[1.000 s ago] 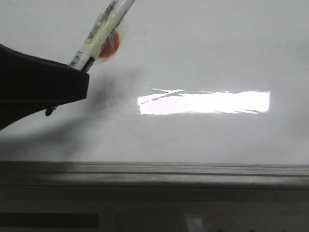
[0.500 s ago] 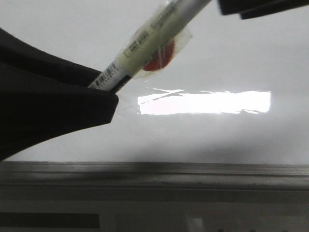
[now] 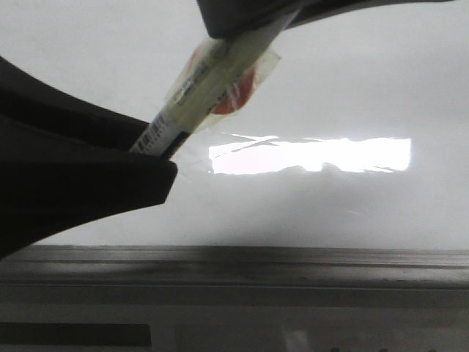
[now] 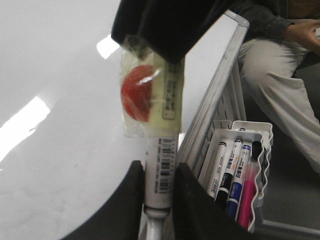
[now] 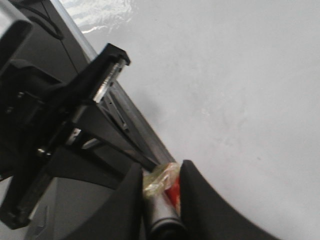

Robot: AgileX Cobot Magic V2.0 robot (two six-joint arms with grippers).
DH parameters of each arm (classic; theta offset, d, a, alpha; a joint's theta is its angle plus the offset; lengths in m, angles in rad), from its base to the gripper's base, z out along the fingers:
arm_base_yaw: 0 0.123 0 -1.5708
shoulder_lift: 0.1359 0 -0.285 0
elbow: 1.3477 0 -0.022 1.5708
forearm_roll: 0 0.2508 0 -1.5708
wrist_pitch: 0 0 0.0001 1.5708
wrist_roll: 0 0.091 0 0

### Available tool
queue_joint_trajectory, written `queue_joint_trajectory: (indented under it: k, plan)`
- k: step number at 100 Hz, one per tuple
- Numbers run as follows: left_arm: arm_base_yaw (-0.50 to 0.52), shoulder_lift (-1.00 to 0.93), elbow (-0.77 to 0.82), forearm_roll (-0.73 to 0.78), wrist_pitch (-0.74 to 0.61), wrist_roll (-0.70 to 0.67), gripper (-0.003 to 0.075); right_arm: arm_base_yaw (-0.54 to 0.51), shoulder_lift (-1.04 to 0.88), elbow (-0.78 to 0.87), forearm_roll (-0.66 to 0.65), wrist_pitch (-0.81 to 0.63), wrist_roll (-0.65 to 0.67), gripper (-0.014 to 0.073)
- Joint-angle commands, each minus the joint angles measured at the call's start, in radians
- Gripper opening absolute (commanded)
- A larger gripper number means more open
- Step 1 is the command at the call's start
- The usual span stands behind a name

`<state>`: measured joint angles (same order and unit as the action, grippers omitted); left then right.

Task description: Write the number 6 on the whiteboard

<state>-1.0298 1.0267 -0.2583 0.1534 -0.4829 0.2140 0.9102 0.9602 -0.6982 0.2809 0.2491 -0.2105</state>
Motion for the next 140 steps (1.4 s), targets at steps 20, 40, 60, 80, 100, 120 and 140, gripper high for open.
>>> queue_joint_trajectory:
  k: [20,40,60,80,100,120,140]
  plan:
    - [-0.007,-0.021,-0.028,-0.120,-0.109,-0.014,0.0139,-0.004,-0.003,-0.031,-0.010,-0.043,-0.006,-0.0064]
    - [0.013,-0.108,-0.028,-0.194,-0.109,-0.014,0.0399,-0.031,0.000,-0.031,-0.002,-0.041,0.062,-0.0064]
    - [0.087,-0.313,-0.028,-0.296,0.010,-0.005,0.0358,-0.088,0.000,-0.051,0.016,-0.039,0.062,-0.0064]
    - [0.255,-0.462,-0.026,-0.331,0.182,0.002,0.0330,-0.172,0.042,-0.141,0.020,-0.012,0.064,-0.0064]
    - [0.370,-0.487,-0.026,-0.331,0.218,0.002,0.0321,-0.252,0.121,-0.272,0.008,-0.018,0.060,-0.0064]
    - [0.378,-0.487,-0.026,-0.333,0.218,0.002,0.0321,-0.324,0.188,-0.328,0.008,-0.036,0.060,-0.0064]
    - [0.378,-0.487,-0.026,-0.333,0.218,0.002,0.0314,-0.303,0.249,-0.319,0.008,0.054,0.060,-0.0064]
